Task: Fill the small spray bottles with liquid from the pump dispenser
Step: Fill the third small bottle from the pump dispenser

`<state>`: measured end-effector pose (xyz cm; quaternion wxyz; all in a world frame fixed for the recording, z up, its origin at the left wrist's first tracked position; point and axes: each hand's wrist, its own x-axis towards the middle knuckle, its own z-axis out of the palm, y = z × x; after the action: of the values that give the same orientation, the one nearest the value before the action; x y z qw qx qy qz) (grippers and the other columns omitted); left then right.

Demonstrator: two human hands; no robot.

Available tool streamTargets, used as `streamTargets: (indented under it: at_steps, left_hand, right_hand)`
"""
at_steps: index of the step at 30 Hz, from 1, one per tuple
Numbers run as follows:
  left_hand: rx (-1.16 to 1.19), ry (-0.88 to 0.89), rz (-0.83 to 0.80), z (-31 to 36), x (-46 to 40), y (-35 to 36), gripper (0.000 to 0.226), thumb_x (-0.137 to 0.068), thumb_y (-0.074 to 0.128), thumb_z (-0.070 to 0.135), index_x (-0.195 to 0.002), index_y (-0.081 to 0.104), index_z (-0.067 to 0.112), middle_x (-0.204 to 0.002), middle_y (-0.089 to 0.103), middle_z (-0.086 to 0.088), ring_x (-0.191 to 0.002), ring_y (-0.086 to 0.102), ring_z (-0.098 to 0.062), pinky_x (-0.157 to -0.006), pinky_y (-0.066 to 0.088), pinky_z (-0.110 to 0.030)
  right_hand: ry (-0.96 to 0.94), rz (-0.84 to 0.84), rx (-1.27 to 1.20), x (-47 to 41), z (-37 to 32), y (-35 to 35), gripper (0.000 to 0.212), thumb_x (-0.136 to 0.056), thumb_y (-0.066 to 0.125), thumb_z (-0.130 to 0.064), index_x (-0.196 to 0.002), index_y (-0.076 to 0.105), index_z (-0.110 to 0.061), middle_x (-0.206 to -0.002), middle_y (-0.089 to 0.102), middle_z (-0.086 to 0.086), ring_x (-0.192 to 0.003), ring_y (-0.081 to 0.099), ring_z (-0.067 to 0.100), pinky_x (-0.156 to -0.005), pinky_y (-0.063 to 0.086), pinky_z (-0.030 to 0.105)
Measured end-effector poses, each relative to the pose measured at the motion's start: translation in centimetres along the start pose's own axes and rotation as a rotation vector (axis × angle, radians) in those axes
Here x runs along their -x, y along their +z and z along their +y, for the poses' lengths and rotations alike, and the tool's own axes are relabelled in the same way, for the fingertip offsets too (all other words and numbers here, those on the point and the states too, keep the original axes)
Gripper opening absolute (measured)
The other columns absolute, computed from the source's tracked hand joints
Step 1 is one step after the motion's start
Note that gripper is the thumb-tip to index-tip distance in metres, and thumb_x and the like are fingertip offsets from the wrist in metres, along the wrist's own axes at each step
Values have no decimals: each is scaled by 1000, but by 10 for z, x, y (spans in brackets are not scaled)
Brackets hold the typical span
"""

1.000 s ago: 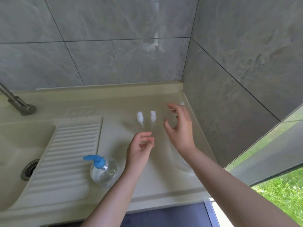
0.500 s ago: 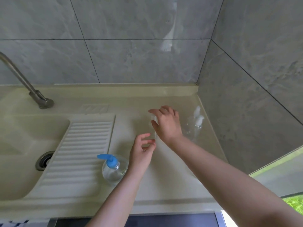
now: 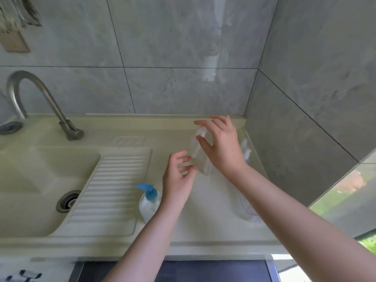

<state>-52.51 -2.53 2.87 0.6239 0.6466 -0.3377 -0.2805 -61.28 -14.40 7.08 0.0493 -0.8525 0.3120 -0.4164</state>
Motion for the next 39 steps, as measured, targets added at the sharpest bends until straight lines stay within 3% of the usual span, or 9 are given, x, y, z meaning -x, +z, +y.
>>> streamTargets:
  at_steps: [4,7,13,18,25,29,33,36,39]
  left_hand:
    - [-107,167,58,19,13,-16,50,-84,72,13,-124,50,33,-124,56,14,-114,55,-5,-94,42,-20]
    - [-188,233,74,31,27,-30,54,-85,74,22,-133,50,29,-132,54,16,-123,49,-3,-104,39,-24]
    - [-74,238,71,54,65,-65,34,-85,74,24,-115,60,32,-107,70,19,-100,66,-2,-91,50,-30]
    - [-52,189,76,61,86,-97,36,-81,79,22,-111,61,32,-104,71,19,-95,68,-1,-82,50,-27]
    - [-155,186,137,60,98,-137,40,-67,89,24,-99,65,25,-95,72,10,-86,70,-3,-82,57,-36]
    - [-140,136,85,63,97,-160,35,-67,89,26,-96,71,24,-89,75,12,-88,70,-3,-87,56,-36]
    - [-129,140,38,63,98,-178,31,-70,86,30,-98,73,27,-92,75,15,-94,69,-2,-95,53,-33]
    - [-103,135,9,62,100,-184,33,-71,86,29,-100,72,25,-93,75,12,-96,69,-6,-97,53,-36]
    - [-83,131,-20,60,100,-193,33,-71,86,31,-100,72,24,-95,76,11,-97,70,-8,-97,52,-38]
  right_hand:
    - [50,-39,-198,2,-35,-40,35,-89,72,-22,-124,67,-21,-113,69,-7,-110,58,19,-96,41,24]
    - [191,-144,-411,8,-65,-63,32,-90,73,-22,-121,68,-27,-110,67,-22,-103,63,0,-93,48,21]
    - [363,-210,-752,18,-109,-75,32,-87,78,-25,-118,69,-29,-94,70,-4,-83,71,10,-90,58,36]
    - [539,-228,-846,29,-143,-60,53,-63,87,-52,-110,67,-37,-87,71,-9,-87,73,19,-89,58,47]
    - [576,-180,-920,43,-181,-42,45,-68,92,-25,-106,68,-30,-63,56,-15,-64,59,7,-67,46,18]
    - [526,-271,-994,43,-195,-41,52,-79,84,-18,-127,64,-25,-78,70,-5,-79,69,6,-82,49,19]
    - [517,-433,-1074,40,-205,-39,80,-88,68,-20,-156,28,-34,-117,72,3,-114,66,14,-104,46,32]
    - [553,-384,-953,40,-224,-35,94,-82,80,-39,-155,21,-46,-129,59,-12,-111,61,-1,-86,50,19]
    - [547,-235,-875,42,-236,-27,96,-73,88,-30,-151,32,-39,-104,62,-8,-95,63,-4,-82,51,14]
